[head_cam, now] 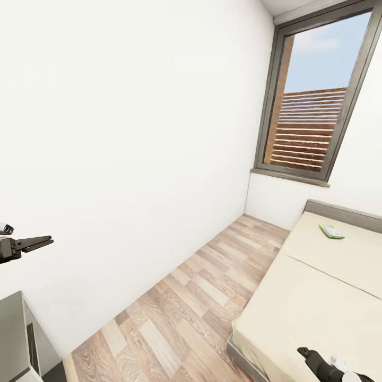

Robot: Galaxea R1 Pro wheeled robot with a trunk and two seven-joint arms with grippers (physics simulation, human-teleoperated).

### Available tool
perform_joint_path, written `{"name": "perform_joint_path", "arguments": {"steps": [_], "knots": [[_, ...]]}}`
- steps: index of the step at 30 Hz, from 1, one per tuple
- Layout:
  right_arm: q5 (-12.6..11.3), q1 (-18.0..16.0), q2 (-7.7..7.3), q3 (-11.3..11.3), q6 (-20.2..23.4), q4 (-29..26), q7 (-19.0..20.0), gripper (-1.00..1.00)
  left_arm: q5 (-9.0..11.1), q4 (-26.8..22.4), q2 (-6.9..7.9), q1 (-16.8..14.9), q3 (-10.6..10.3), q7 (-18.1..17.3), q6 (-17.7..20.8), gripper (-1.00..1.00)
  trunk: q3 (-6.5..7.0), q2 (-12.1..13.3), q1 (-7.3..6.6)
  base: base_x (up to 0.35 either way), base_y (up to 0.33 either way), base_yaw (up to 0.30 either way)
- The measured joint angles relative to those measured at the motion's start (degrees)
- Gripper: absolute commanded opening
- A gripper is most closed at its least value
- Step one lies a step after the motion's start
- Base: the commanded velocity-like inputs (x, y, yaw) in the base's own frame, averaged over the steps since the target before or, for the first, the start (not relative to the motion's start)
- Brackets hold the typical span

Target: Put all the toys in the child's room - the three board games (two on the bed and one on the table), the two jigsaw puzzles on the table, and the tennis ball on the table - inside the toy box on the table in the child's room.

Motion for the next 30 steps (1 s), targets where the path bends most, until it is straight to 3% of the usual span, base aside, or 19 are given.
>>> {"name": "perform_joint_path", "arguments": {"steps": [11, 21, 30], "knots": [[0.03, 0.0, -0.02, 0.04, -1.15, 0.44, 0.0, 1.0, -0.02, -0.01, 0.03, -0.01, 0.0, -0.01, 0.0, 1.0, -0.02, 0.0, 0.0, 0.005, 0.057, -0.003], [0.12, -0.01, -0.11, 0.21, -9.82, 1.48, -0.07, 1.0, 0.0, 0.0, -0.04, -0.01, 0.0, 0.0, 0.0, 1.0, -0.02, 0.0, -0.01, 0.07, 0.116, 0.0], [0.09, -0.01, -0.18, 0.24, -12.21, 3.26, -0.05, 1.0, 0.0, 0.0, 0.01, 0.0, 0.0, 0.0, 0.0, 1.0, -0.13, 0.0, 0.0, 0.013, 0.014, -0.017]]}}
